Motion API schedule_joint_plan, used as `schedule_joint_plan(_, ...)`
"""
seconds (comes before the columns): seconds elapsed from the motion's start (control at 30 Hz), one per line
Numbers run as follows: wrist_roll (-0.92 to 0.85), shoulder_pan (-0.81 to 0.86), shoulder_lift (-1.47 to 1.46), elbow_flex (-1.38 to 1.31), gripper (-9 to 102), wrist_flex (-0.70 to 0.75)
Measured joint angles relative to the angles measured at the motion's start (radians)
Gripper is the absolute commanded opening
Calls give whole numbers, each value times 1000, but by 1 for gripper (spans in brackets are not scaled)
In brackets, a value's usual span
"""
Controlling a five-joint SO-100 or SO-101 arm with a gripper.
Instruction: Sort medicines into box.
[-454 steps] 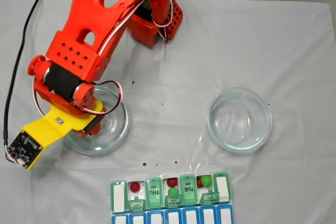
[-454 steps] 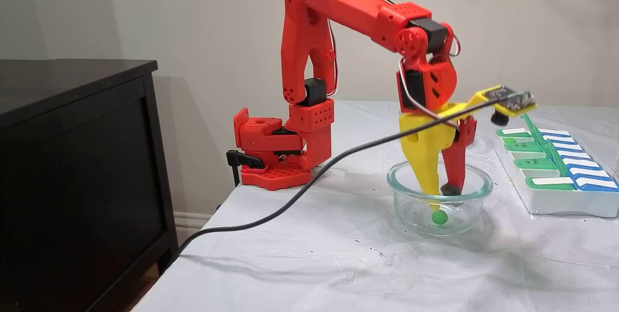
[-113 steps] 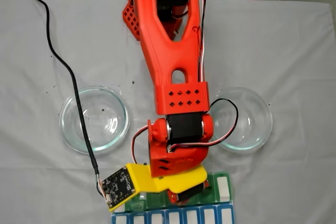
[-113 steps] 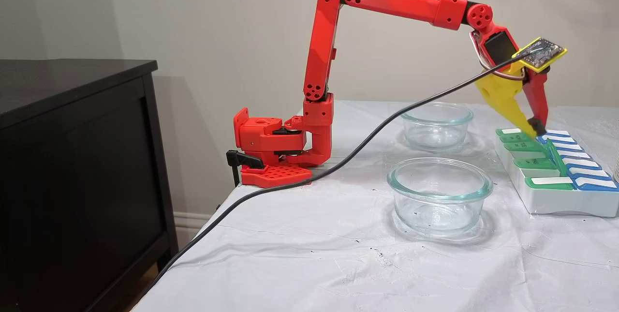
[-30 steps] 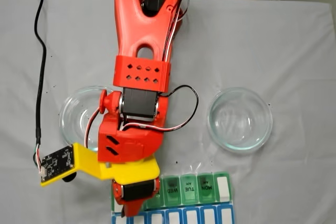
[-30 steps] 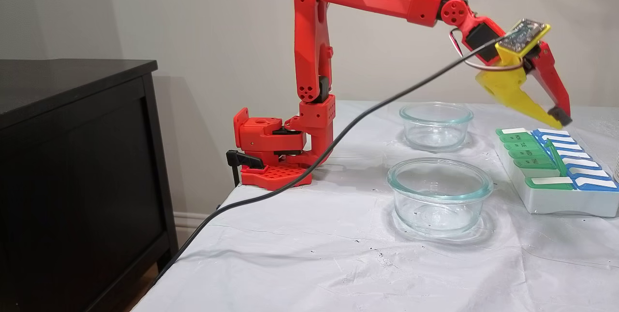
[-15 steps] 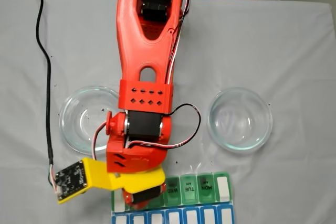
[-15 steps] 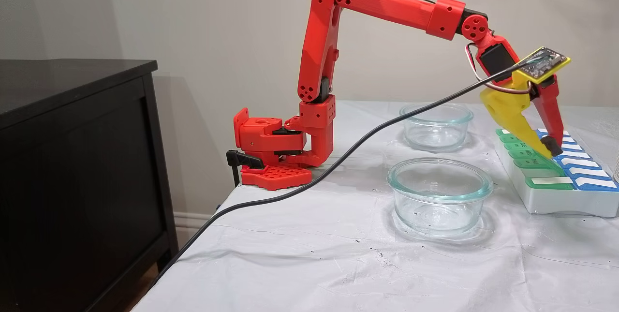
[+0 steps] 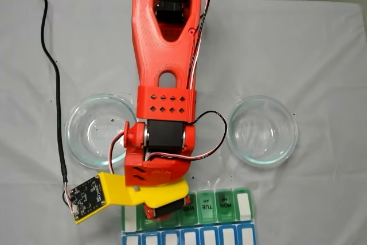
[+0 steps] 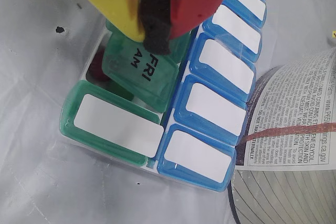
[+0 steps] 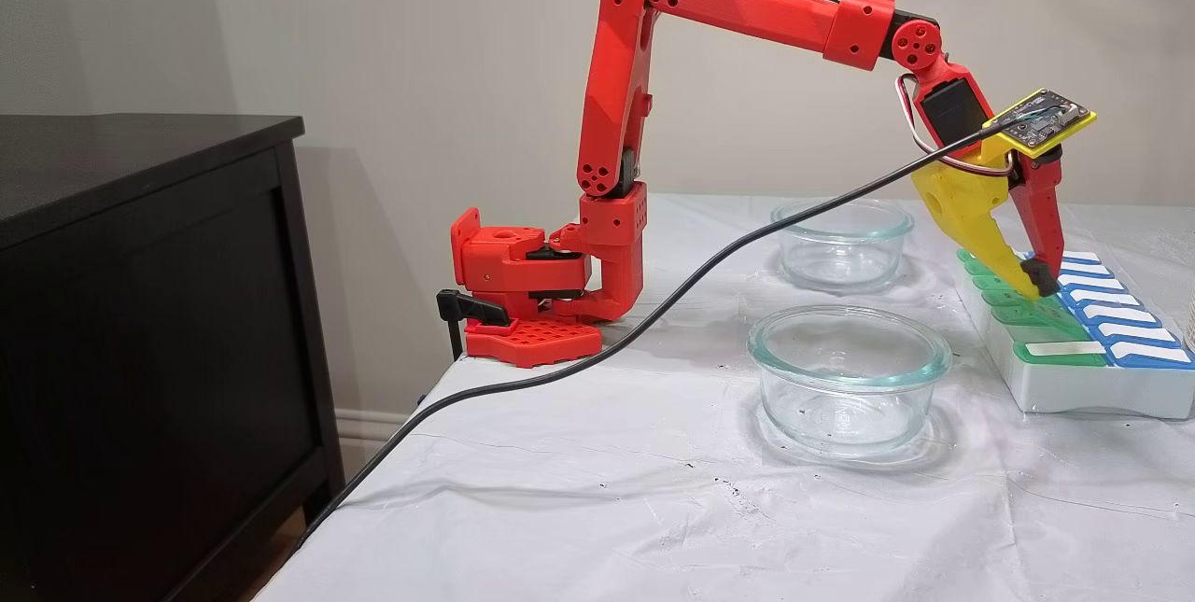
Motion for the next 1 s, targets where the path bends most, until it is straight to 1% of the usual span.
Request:
schedule_joint_plan(0.5,-18,23,0,0,0,40)
schedule_joint_plan(0.8,3,55,-64,-20,0,121)
schedule_joint_plan(1.0,-20,61,-124,-63,0,156)
